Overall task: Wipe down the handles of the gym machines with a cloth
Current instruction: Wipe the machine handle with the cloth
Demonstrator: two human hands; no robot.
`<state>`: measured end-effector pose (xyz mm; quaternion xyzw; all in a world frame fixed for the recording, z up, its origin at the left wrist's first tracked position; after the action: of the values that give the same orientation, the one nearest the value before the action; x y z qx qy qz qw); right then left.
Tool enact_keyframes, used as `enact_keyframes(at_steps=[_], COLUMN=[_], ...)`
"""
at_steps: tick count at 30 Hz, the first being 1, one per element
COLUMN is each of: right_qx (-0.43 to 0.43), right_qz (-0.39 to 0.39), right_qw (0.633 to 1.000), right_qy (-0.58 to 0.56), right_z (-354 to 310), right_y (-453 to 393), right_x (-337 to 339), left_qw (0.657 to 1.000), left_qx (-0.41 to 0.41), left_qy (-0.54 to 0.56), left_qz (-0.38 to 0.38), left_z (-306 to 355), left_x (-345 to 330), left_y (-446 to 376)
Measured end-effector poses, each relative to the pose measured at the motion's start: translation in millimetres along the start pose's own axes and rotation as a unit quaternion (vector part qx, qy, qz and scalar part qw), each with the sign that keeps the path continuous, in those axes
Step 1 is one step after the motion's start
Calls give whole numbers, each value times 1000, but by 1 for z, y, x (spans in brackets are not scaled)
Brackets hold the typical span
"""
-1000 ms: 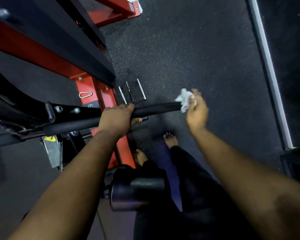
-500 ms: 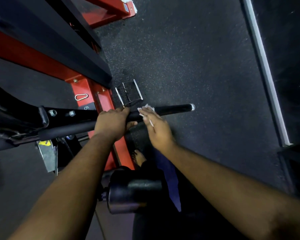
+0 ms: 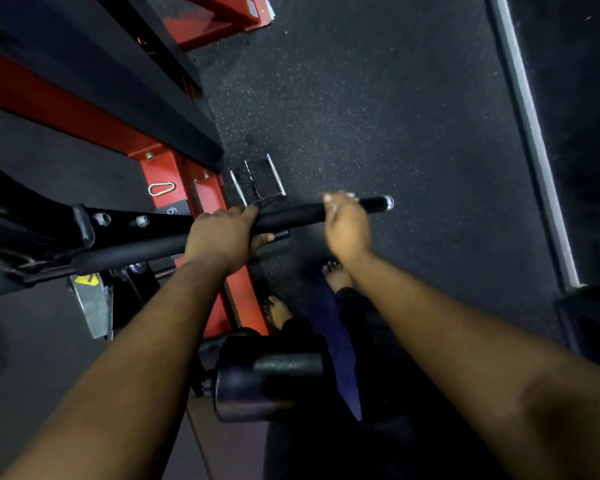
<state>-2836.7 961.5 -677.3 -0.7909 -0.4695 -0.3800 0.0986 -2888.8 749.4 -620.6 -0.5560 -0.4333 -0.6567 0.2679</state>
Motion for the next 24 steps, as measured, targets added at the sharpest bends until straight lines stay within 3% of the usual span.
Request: enact_keyframes(at_steps=[5, 8, 12, 14, 20, 24], right_qx=[118, 128, -37, -63, 72, 180], right_qz=[-109, -87, -69, -79, -29, -133], right_qw=[984, 985, 989, 984, 997, 973], right_qy=[-80, -71, 127, 146, 30, -63], right_z=[-35, 6, 77, 74, -20, -59], right_y=[27, -1, -46, -41, 28, 63], right_x=[4, 26, 48, 41, -13, -21], left_qw=[1000, 1000, 1000, 1000, 1000, 1000], left_qx=[-9, -17, -14, -7, 5, 10], left_qy=[-6, -12, -7, -3, -10, 8], left_qz=[-25, -22, -8, -3, -8, -8], left_z=[1, 3, 3, 2, 1, -1], left_x=[-4, -3, -2, 0, -1, -2], left_y=[6, 9, 8, 6, 1, -1])
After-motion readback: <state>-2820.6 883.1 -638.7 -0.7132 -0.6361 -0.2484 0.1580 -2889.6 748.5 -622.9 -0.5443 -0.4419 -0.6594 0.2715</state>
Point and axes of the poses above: each hand's wrist, its own y-axis away from the middle knuckle, its own x-axis out of the back of the hand, z = x × y, the point moved 1 cm from there along -y, towards the middle knuckle, and after that the axes turned 15 degrees about z, right-handed, at the moved point
